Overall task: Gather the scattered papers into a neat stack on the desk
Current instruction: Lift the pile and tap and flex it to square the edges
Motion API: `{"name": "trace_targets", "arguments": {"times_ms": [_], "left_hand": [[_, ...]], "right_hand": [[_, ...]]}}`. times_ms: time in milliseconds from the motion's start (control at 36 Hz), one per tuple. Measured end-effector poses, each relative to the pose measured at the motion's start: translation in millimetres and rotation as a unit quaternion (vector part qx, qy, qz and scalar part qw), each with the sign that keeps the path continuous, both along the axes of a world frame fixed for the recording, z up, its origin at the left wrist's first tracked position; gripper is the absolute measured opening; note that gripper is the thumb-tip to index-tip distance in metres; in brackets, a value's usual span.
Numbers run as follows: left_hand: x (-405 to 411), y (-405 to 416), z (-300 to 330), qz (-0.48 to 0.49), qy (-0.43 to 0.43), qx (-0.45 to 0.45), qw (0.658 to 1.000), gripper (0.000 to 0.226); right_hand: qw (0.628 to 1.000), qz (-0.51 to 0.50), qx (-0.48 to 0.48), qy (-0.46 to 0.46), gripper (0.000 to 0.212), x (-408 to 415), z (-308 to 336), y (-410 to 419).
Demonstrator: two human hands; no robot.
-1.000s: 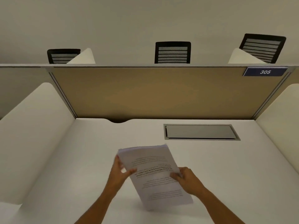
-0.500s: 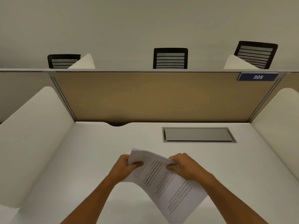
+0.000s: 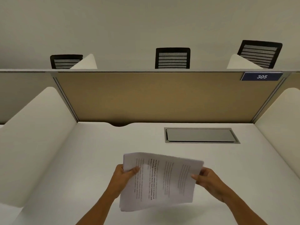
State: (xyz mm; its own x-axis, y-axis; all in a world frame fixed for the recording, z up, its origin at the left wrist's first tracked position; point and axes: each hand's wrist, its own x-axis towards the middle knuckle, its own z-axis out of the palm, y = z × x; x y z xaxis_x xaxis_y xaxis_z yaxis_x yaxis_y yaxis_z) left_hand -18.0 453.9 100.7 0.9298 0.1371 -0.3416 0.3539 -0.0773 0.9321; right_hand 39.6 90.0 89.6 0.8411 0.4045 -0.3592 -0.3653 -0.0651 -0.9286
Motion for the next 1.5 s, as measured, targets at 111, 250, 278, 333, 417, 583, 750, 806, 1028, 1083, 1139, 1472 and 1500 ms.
{"name": "trace_targets", "arguments": {"times_ms": [111,250,278,333,417,583,750,806,1028,1083,1139,1472,1500], "left_hand": [[2.4,-0.2,4.5,-0.012,-0.010,-0.041,0.999,0.041],[7.4,0.8,4.2,0.024,-0.001,-0.002,1.000,0.043],[8.2,1.0,3.2,0.036,0.000,0.008,0.999,0.042],[8.8,0.2,1.0,0.056,-0.002,0.017,0.998,0.039],[7.0,-2.7,-5.3,0.076,-0.003,0.025,0.997,0.036],[-8.7,-14.0,-27.3,0.108,-0.007,0.024,0.994,0.005],[-22.6,-19.8,-44.1,0.140,-0.007,0.024,0.990,0.009],[-25.1,-19.8,-47.9,0.153,-0.003,0.023,0.988,0.012],[-32.5,-15.3,-67.2,0.144,0.031,0.026,0.989,0.008],[-33.5,-13.9,-70.3,0.139,0.036,0.028,0.989,0.012],[-33.5,-12.4,-70.8,0.132,0.039,0.032,0.990,0.012],[-30.8,-8.3,-80.5,0.142,0.003,0.015,0.990,0.025],[-31.1,-7.9,-81.8,0.136,0.001,0.016,0.991,0.027]], "right_hand": [[0.999,-0.014,0.008,0.039,0.063,-9.3,-14.1,6.8],[0.998,-0.048,-0.007,0.027,0.040,-13.0,-16.9,18.4],[0.998,-0.056,-0.010,0.023,0.035,-12.9,-15.8,20.9],[0.997,-0.069,-0.019,0.009,0.031,-13.2,-14.0,26.1],[0.994,-0.099,-0.045,-0.016,0.031,-15.5,-17.1,34.3],[0.985,-0.146,-0.094,0.006,0.022,-31.9,-47.3,42.6],[0.981,-0.161,-0.110,0.015,0.014,-45.5,-59.7,48.5],[0.977,-0.172,-0.124,0.006,0.011,-46.1,-61.6,50.4],[0.977,-0.155,-0.144,0.037,0.015,-51.6,-80.1,57.7],[0.975,-0.163,-0.146,0.039,0.014,-52.4,-82.8,58.7],[0.973,-0.167,-0.153,0.035,0.015,-51.5,-84.5,59.5],[0.970,-0.199,-0.136,0.028,0.020,-45.4,-85.7,68.2],[0.971,-0.198,-0.134,0.031,0.021,-45.4,-85.9,68.9]]}}
